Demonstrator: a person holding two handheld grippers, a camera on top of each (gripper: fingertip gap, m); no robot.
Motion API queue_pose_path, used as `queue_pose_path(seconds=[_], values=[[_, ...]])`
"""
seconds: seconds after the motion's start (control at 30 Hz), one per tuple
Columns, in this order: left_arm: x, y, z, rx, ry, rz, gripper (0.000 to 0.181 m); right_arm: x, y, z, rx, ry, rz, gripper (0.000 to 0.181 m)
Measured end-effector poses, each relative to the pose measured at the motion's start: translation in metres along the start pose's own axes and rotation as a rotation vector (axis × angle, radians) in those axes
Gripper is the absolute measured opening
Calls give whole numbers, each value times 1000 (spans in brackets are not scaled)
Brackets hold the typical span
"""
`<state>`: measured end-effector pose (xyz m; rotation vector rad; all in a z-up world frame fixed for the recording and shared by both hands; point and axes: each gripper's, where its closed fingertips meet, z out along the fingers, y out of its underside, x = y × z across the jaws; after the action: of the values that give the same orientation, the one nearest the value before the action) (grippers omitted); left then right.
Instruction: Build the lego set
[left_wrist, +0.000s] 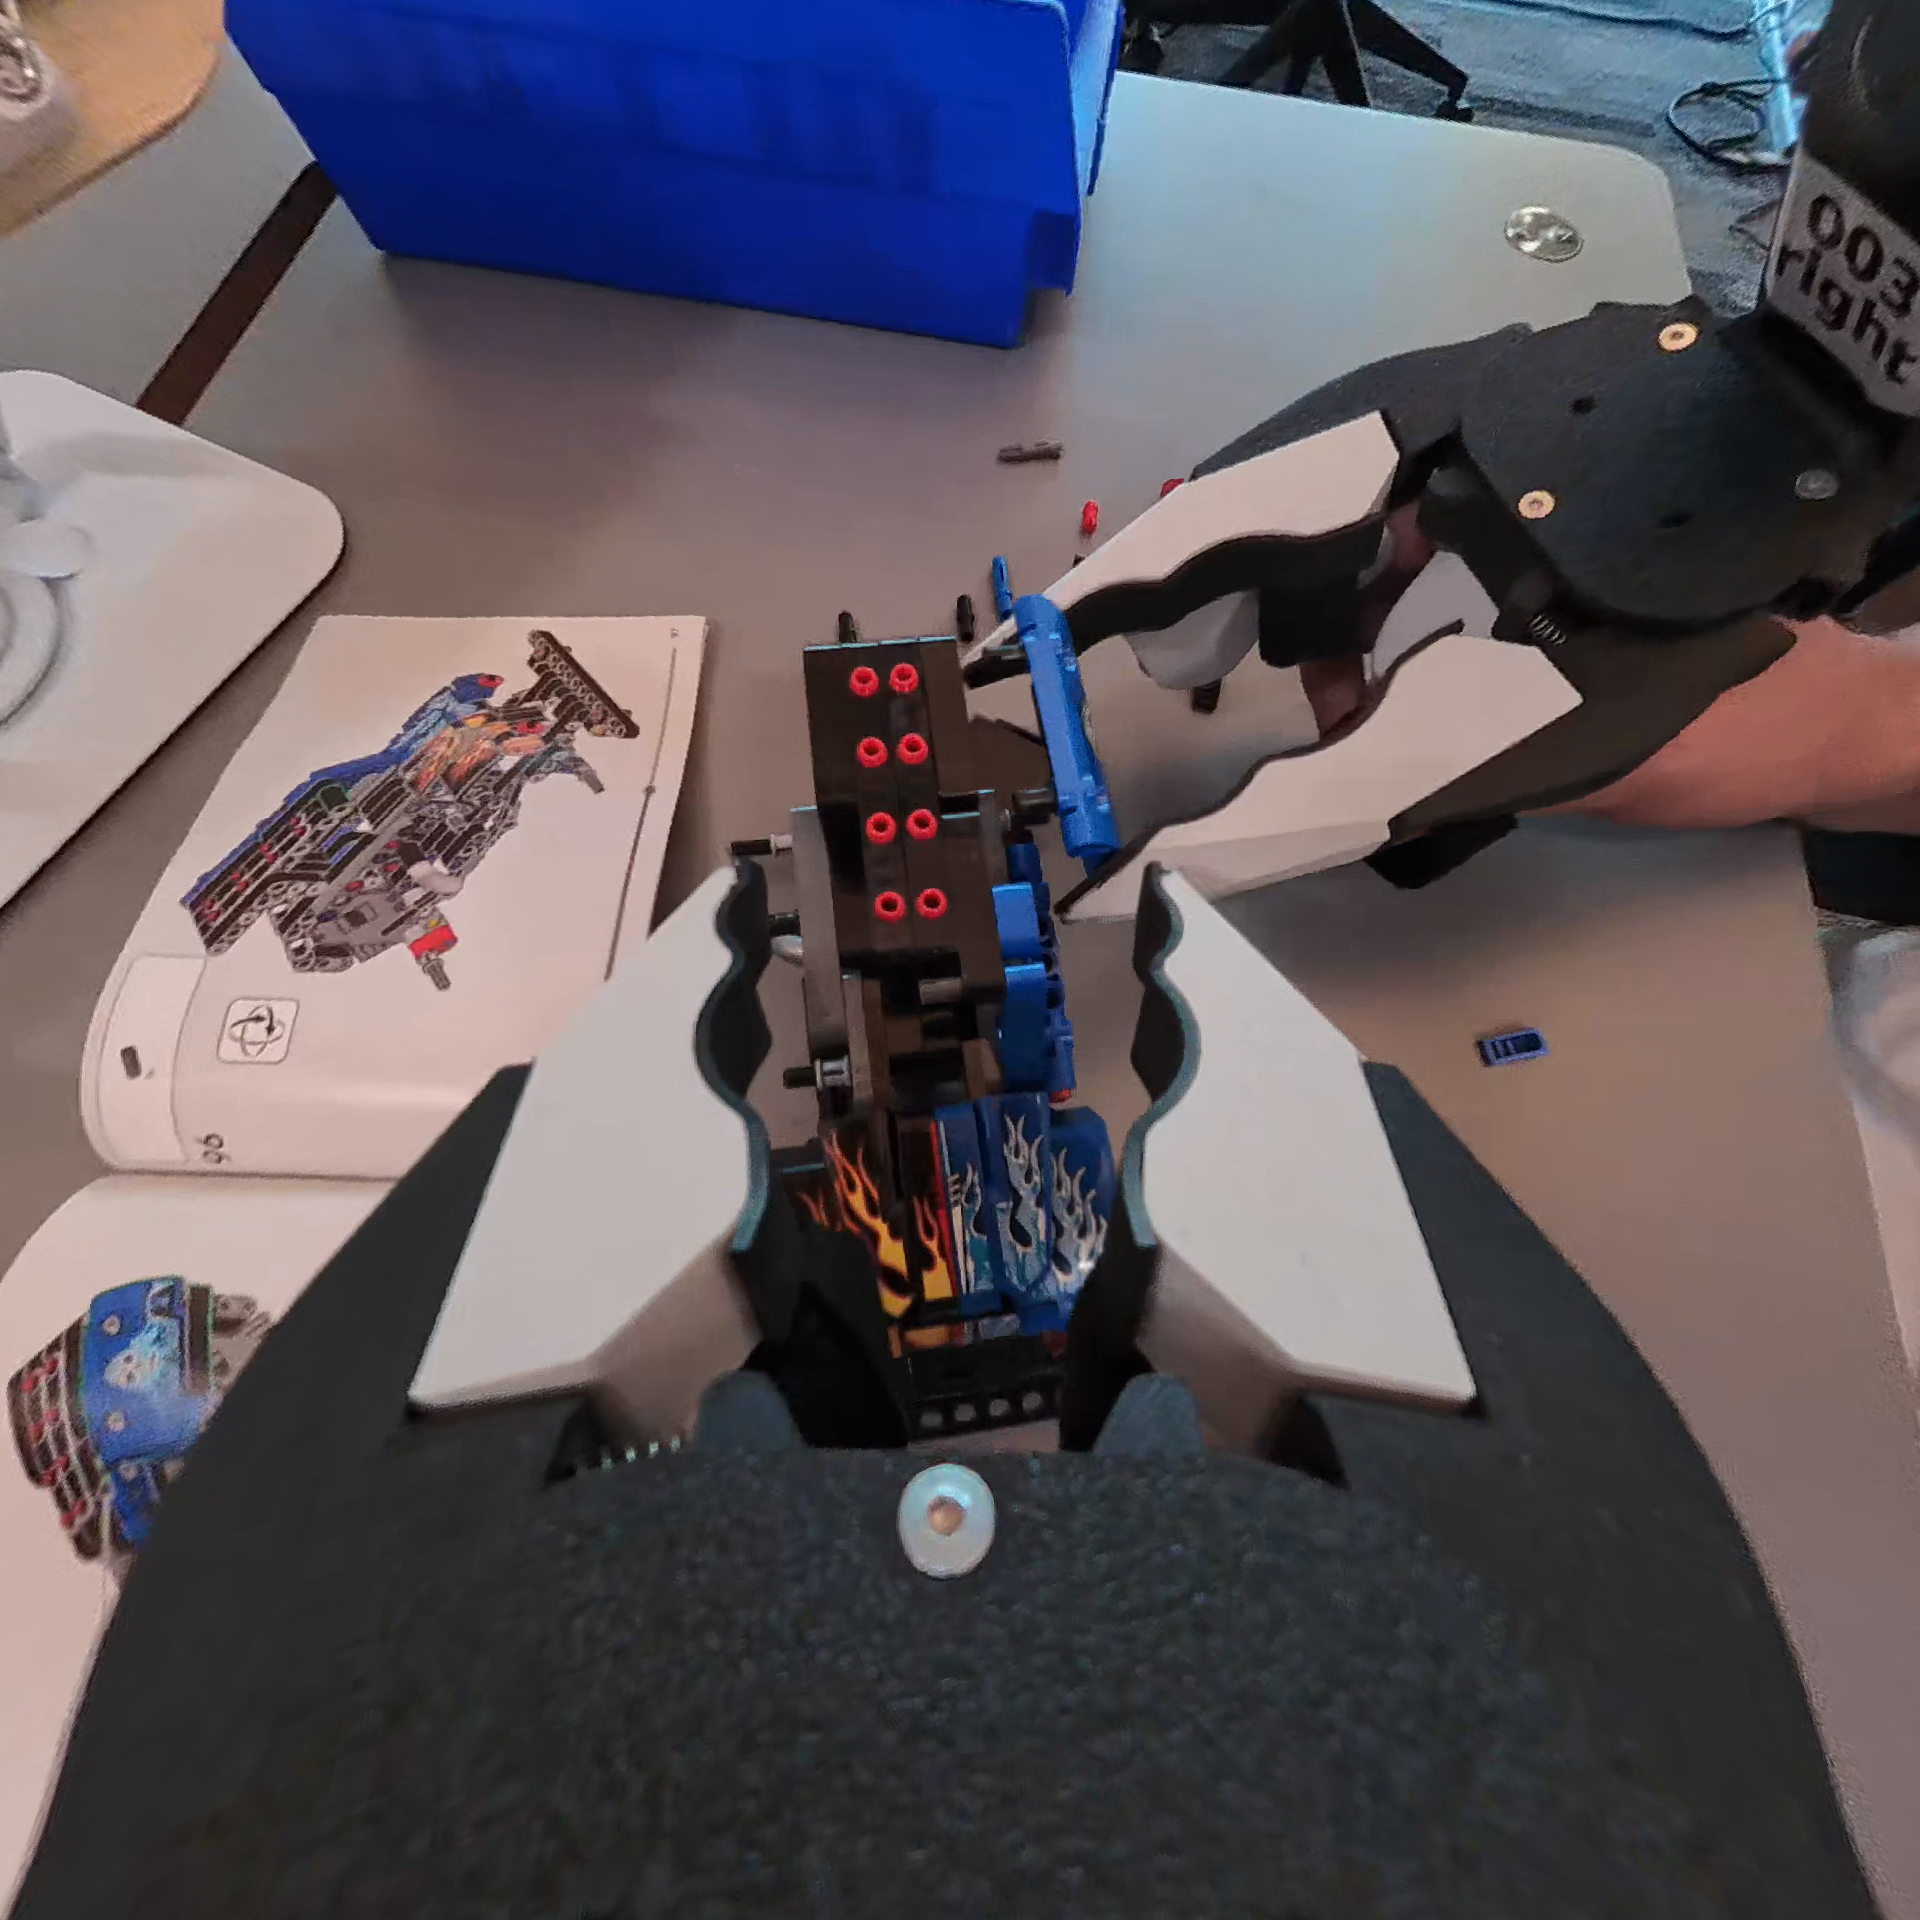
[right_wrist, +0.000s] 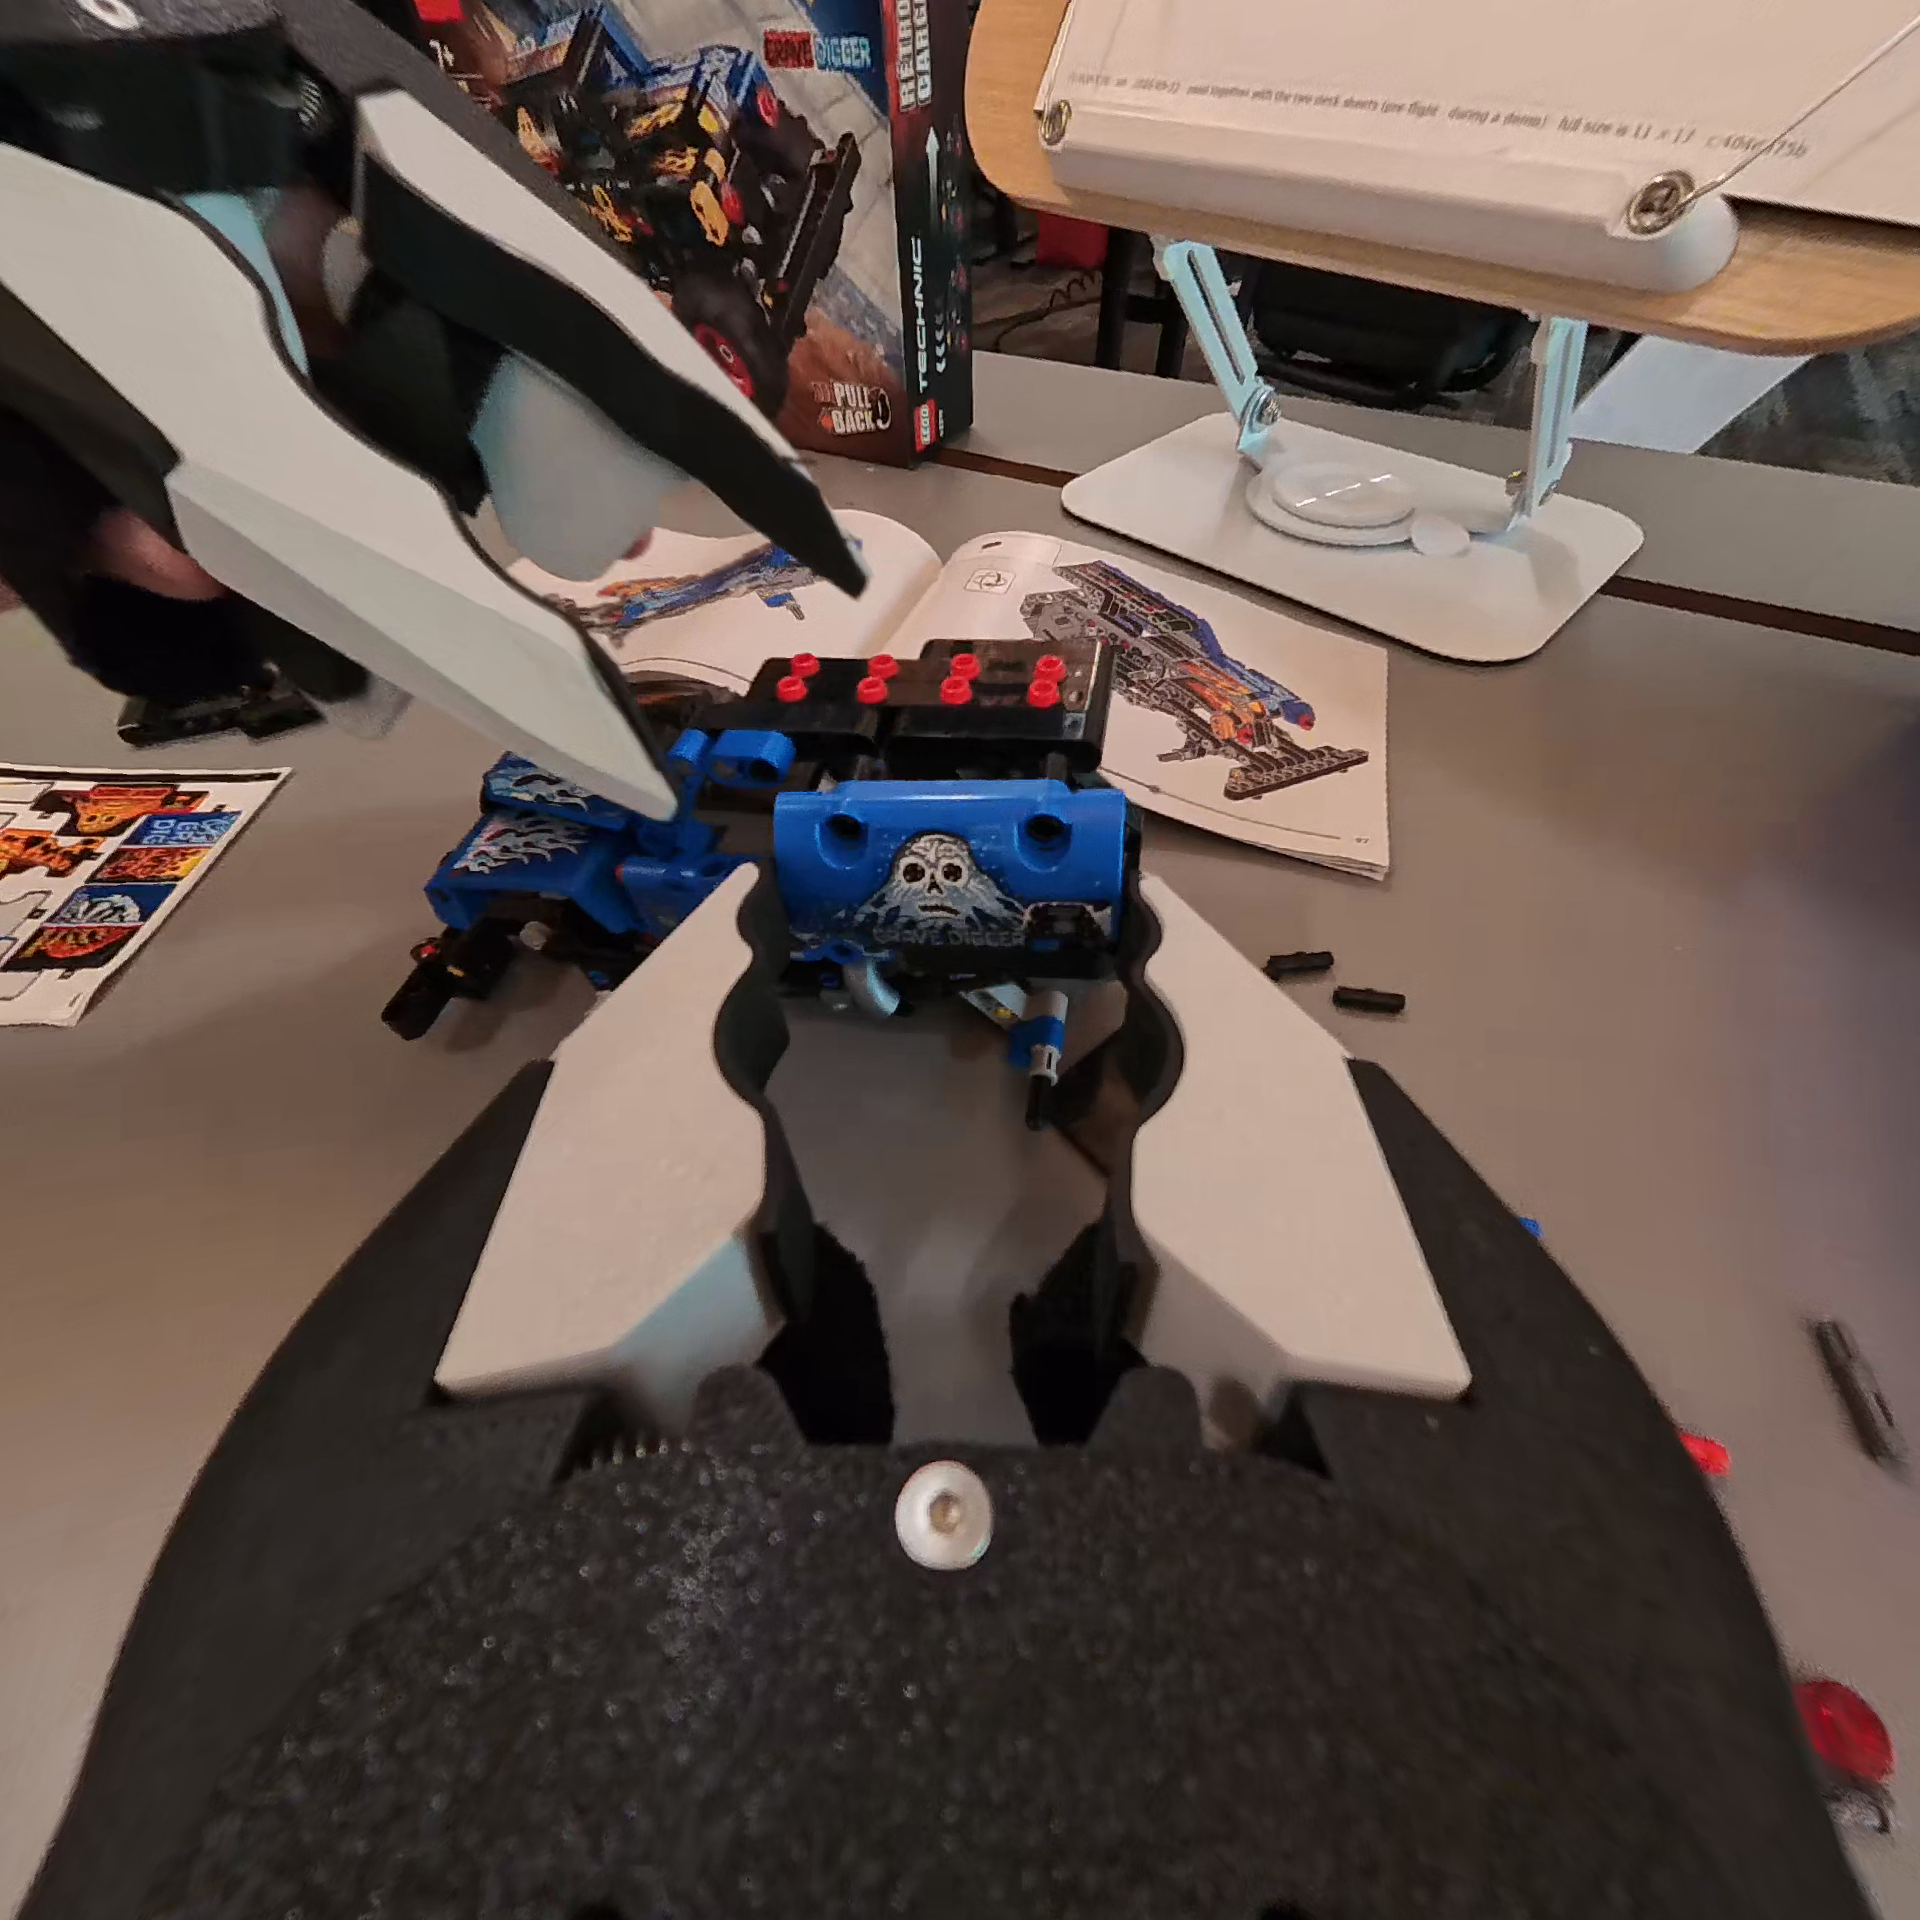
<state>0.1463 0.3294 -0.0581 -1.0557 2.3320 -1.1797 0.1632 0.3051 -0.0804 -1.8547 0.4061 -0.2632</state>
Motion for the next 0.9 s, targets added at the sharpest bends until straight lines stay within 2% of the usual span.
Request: queue_pose_path(seconds=[0.27, 0.53, 0.73, 0.9], values=[[2, -3, 12, -15, 115, -51, 56, -2, 1, 9, -21, -16, 23, 62], [-1, -2, 15, -40, 54, -9, 54, -2, 2, 10, -36, -22, 34, 62], [-6, -13, 6, 33, 80, -80, 53, -4, 2, 8, -41, -22, 35, 62], [-19, -29, -21, 139, 110, -177, 49, -7, 3, 8, -49, -25, 14, 62]])
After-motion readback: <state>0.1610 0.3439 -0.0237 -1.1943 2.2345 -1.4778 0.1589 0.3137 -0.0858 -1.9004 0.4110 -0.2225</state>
